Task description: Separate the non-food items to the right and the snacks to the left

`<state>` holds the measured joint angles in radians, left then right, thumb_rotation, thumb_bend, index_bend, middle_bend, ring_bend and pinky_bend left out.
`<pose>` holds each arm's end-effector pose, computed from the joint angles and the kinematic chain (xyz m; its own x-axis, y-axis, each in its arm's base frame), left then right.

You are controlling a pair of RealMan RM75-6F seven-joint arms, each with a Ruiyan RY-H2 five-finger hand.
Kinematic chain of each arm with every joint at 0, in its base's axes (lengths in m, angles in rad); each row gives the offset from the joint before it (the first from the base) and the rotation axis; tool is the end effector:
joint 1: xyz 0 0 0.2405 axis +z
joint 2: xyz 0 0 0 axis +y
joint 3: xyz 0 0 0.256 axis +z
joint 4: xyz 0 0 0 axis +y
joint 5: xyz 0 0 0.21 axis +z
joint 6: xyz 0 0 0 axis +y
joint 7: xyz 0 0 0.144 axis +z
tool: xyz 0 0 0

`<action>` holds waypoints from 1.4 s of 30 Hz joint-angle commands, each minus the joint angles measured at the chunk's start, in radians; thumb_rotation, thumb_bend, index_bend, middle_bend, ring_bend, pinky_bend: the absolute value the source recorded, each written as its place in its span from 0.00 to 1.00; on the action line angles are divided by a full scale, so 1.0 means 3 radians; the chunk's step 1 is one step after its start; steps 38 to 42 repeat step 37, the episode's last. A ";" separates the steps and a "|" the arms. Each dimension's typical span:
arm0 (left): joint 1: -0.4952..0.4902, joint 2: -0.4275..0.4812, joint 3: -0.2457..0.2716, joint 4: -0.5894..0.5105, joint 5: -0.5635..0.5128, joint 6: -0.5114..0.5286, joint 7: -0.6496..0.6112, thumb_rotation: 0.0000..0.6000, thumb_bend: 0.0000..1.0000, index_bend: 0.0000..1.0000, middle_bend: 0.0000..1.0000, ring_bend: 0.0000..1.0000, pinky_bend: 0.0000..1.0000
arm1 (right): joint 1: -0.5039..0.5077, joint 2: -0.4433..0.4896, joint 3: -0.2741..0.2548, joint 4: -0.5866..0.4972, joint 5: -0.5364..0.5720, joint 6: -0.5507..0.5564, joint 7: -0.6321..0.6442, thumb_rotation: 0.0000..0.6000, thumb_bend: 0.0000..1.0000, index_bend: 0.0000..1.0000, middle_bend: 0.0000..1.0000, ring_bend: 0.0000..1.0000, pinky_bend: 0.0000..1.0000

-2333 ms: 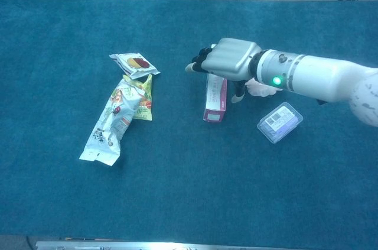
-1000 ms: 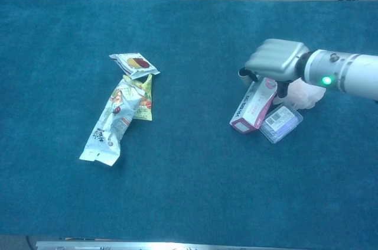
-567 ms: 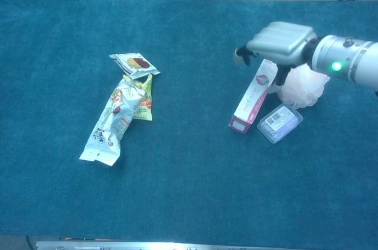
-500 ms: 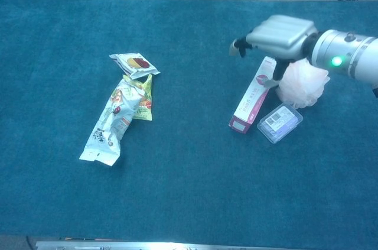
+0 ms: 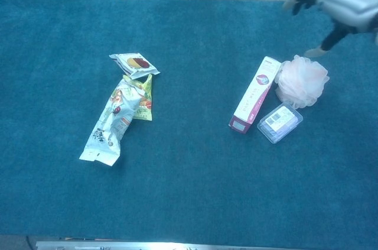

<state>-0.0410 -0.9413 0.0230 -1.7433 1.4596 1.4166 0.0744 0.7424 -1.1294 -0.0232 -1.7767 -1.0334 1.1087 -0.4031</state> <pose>-0.3196 0.1493 0.1873 0.4906 0.1630 0.8560 0.8602 0.0663 -0.5057 -0.1953 -0.3206 0.0964 0.6154 -0.2120 0.7592 -0.7818 -0.2874 0.5534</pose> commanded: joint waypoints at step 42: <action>0.0129 -0.0136 -0.0078 -0.0321 0.0162 0.0437 0.0166 1.00 0.23 0.00 0.01 0.00 0.03 | -0.1660 0.0257 0.0064 -0.0133 -0.0811 0.1378 0.0701 1.00 0.00 0.22 0.31 0.24 0.30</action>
